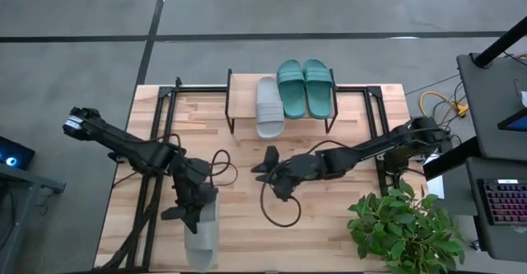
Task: Pick and place slides into the shelf
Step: Put the gray slide on the shelf
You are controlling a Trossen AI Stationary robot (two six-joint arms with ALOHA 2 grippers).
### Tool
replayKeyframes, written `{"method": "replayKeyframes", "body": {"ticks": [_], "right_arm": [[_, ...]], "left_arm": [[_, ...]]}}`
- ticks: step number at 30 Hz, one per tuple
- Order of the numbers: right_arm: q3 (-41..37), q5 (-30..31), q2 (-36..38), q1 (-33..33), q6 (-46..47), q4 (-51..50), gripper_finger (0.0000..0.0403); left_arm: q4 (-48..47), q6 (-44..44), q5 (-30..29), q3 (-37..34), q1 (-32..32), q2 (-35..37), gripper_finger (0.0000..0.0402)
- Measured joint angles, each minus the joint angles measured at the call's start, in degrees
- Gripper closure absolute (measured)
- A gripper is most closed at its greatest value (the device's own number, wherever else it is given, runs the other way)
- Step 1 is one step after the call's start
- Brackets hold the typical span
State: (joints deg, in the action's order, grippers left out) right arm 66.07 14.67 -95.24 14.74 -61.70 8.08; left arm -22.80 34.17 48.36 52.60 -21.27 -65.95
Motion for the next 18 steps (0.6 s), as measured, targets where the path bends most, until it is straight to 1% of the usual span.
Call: {"method": "replayKeyframes", "body": {"ticks": [2, 4, 9, 13, 15, 18], "right_arm": [[2.1, 0.0, -0.6, 0.0, 2.3, -3.2, 0.0225], [3.2, -0.1, -0.7, 0.2, 3.9, -5.9, 0.0225], [3.5, -5.3, -0.2, 0.5, 8.0, -5.9, 0.0225], [3.7, -5.6, 0.6, 1.0, 13.2, -5.7, 0.0225], [3.8, -5.6, 0.7, 1.4, 13.6, -5.7, 0.0225], [3.8, -5.6, 0.7, 2.7, 11.2, -5.8, 0.0228]], "left_arm": [[-3.8, -0.6, -1.3, 1.0, 0.3, 0.6, 0.0402], [-4.4, -0.8, -1.4, 2.0, 1.0, 1.0, 0.0402], [-5.2, -2.1, -2.9, 3.2, 4.4, 2.6, 0.0401], [-7.8, -2.7, -5.9, 3.2, 8.2, 4.5, 0.0401], [-8.6, -3.2, -6.3, 3.1, 9.8, 5.2, 0.0401], [-8.3, -3.2, -6.4, 3.2, 11.9, 6.1, 0.0401]]}}
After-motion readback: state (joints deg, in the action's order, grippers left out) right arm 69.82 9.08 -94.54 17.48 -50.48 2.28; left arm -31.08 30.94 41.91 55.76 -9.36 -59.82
